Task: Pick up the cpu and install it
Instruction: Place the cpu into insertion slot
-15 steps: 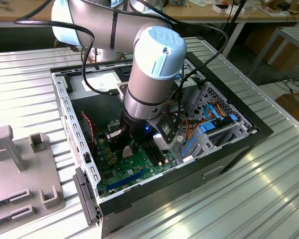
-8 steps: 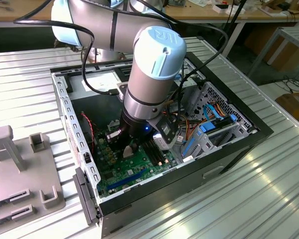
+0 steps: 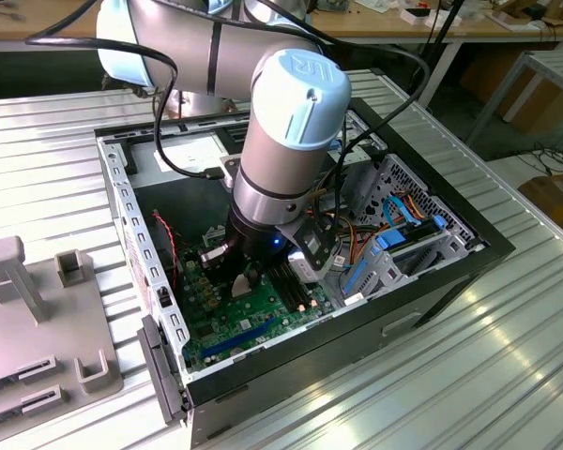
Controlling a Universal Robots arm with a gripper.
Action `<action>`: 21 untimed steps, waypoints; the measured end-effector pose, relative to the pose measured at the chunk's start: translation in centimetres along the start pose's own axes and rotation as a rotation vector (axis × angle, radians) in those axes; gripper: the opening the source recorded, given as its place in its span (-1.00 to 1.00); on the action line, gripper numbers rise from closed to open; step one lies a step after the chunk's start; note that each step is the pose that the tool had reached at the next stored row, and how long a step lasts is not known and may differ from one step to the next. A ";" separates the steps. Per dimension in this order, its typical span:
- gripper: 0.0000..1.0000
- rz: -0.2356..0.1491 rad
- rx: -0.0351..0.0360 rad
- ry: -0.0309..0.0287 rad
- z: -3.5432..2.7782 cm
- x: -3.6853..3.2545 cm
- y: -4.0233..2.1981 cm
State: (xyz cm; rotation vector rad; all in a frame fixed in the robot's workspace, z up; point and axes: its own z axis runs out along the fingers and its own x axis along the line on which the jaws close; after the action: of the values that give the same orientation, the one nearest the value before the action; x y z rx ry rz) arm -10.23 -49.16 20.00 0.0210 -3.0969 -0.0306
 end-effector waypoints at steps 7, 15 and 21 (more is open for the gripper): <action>-0.08 0.000 0.0084 0.0003 -0.08 0.01 0.00; -0.08 0.000 0.0083 0.0001 -0.02 0.00 0.00; -0.08 0.000 0.0083 -0.0003 0.07 0.00 0.00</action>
State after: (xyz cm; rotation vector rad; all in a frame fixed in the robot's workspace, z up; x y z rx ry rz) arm -10.23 -49.16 19.93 0.0207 -3.0973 -0.0177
